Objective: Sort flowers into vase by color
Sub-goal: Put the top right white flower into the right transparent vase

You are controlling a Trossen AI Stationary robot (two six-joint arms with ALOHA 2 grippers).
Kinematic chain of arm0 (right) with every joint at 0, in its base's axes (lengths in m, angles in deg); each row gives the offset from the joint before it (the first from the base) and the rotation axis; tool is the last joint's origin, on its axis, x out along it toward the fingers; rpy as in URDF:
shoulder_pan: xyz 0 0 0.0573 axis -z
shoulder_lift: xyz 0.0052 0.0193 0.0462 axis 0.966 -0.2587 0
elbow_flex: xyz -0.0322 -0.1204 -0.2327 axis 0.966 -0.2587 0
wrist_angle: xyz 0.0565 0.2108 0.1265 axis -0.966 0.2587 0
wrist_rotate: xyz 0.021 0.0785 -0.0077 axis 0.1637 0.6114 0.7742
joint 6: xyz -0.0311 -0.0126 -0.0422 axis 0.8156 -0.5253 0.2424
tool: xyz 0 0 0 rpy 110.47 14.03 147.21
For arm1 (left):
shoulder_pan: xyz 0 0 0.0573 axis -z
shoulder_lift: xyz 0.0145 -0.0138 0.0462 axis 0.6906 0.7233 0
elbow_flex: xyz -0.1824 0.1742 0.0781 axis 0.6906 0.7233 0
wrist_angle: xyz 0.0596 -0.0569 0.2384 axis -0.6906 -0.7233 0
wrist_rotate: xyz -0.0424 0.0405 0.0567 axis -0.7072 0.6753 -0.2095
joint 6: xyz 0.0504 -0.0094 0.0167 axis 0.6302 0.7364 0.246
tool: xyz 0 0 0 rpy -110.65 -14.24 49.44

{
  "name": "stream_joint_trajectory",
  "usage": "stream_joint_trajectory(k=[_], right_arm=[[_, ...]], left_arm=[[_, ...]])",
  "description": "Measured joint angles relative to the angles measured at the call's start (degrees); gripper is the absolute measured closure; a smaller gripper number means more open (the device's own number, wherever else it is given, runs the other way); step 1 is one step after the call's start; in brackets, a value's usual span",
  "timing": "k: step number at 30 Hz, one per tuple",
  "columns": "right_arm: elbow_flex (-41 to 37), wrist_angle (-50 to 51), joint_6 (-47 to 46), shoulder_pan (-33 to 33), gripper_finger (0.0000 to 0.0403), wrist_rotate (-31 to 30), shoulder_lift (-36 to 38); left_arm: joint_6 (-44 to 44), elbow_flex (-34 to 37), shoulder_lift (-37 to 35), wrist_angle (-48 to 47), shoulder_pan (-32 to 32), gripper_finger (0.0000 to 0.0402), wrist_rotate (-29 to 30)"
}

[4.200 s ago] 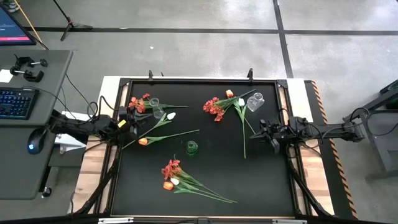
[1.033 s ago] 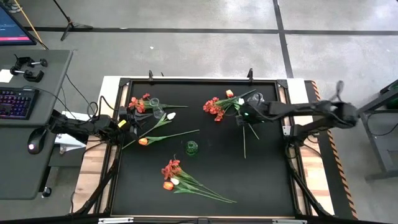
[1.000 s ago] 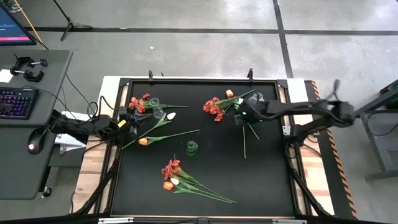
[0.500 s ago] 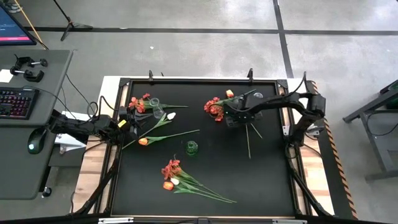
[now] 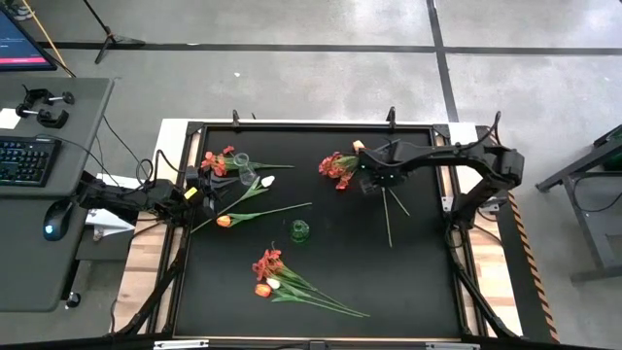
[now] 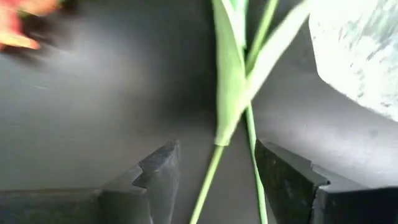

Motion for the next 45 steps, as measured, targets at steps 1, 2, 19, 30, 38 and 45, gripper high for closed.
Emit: stream_joint_trajectory(k=[1, 2, 19, 30, 38, 45], right_arm=[[-0.9, -1.1, 0.1, 0.4, 0.0204, 0.1, 0.0], [-1.5, -2.3, 0.1, 0.7, 0.0204, 0.4, 0.0], [-9.0, -13.8, 1.3, 2.4, 0.028, 3.6, 0.4], [-7.7, -12.8, 6.6, 2.2, 0.0392, 11.8, 8.4], [0.8, 5.5, 15.9, 2.1, 0.04, 19.7, 20.8], [1.5, -11.2, 17.4, 3.4, 0.0402, 21.1, 32.1]], left_arm=[[0.0, 0.0, 0.0, 0.0, 0.0, 0.0401, 0.0], [0.0, 0.0, 0.0, 0.0, 0.0, 0.0401, 0.0], [0.0, 0.0, 0.0, 0.0, 0.0, 0.0401, 0.0], [0.0, 0.0, 0.0, 0.0, 0.0, 0.0401, 0.0], [0.0, 0.0, 0.0, 0.0, 0.0, 0.0401, 0.0], [0.0, 0.0, 0.0, 0.0, 0.0, 0.0401, 0.0]])
